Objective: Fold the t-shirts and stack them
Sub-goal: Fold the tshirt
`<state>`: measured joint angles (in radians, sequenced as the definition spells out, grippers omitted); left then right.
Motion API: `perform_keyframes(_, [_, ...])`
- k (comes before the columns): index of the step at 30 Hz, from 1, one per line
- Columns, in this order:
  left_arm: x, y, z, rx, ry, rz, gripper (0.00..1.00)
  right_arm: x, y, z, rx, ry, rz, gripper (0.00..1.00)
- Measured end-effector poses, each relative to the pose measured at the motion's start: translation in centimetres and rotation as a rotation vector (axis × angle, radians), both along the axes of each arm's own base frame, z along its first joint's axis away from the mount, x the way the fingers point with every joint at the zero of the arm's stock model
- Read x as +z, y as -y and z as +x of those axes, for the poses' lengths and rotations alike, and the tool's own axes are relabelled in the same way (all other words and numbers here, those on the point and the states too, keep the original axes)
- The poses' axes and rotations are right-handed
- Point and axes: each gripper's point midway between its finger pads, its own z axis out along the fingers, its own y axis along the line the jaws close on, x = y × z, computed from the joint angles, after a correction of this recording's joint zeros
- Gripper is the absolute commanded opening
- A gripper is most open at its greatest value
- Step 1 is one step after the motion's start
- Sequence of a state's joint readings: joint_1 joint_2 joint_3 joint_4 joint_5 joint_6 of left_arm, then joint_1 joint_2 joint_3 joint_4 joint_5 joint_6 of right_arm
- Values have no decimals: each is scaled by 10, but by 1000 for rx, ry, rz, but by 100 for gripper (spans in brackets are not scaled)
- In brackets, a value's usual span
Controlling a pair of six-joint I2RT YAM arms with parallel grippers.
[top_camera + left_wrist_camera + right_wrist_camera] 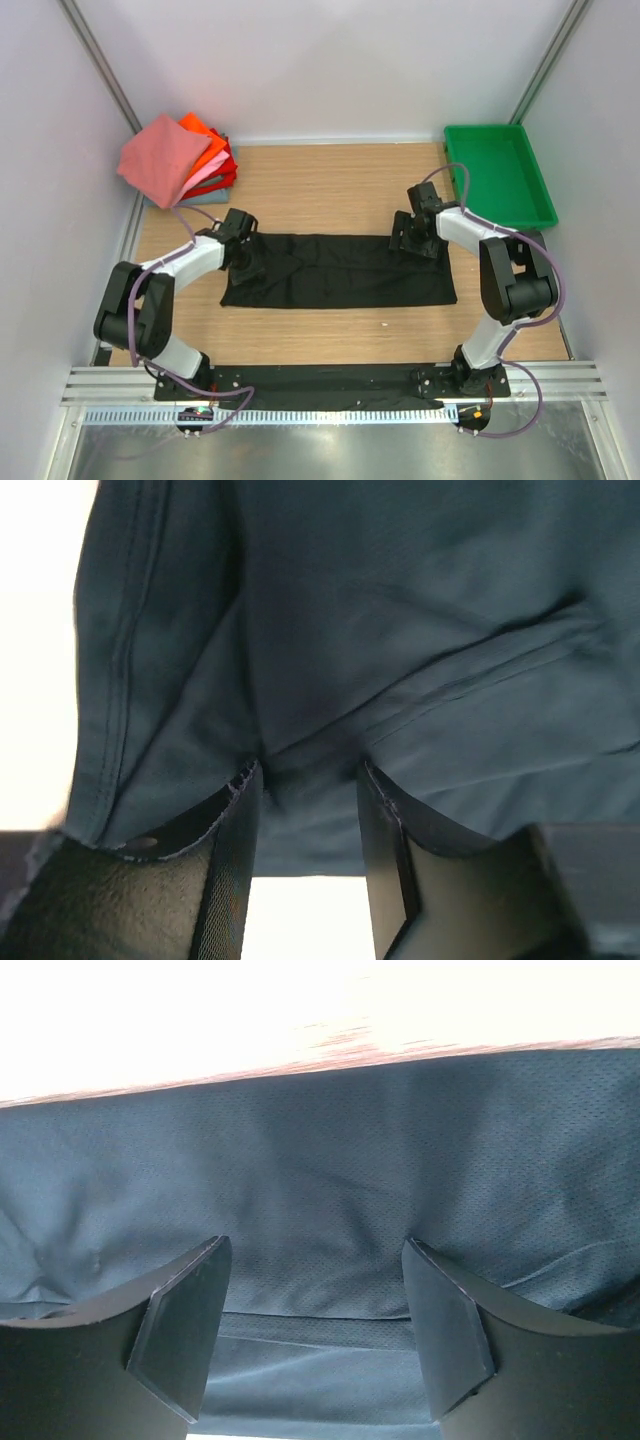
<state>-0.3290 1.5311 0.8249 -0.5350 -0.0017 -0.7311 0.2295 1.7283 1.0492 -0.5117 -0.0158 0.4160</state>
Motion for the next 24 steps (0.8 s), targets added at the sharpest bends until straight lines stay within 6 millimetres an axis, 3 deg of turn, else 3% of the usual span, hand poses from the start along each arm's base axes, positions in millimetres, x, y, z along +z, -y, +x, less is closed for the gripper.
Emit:
perform_keyframes(7, [-2,13,30,20,40,32,41,-3,-4,-5,21,30,-49,78])
perform_keyframes(11, [-5,14,37,15,-32,76,41,-4,-18,-27,69,42,-68,79])
perform_keyframes(12, [-3,17,47,7,-38,86,40,-4,-26,-35,90,47,-70,79])
perform_keyframes(15, [2,36,103,-7,4,94,40,-5,-62,-72,181,50,-63,81])
perform_keyframes(20, [13,84,226,-52,161,60,43,1,-142,-166,417,-21,75,84])
perform_keyframes(22, [17,108,268,-101,234,31,47,4,-156,-197,474,-87,116,86])
perform_keyframes(24, [26,134,295,-160,291,-8,53,12,-157,-213,482,-141,132,90])
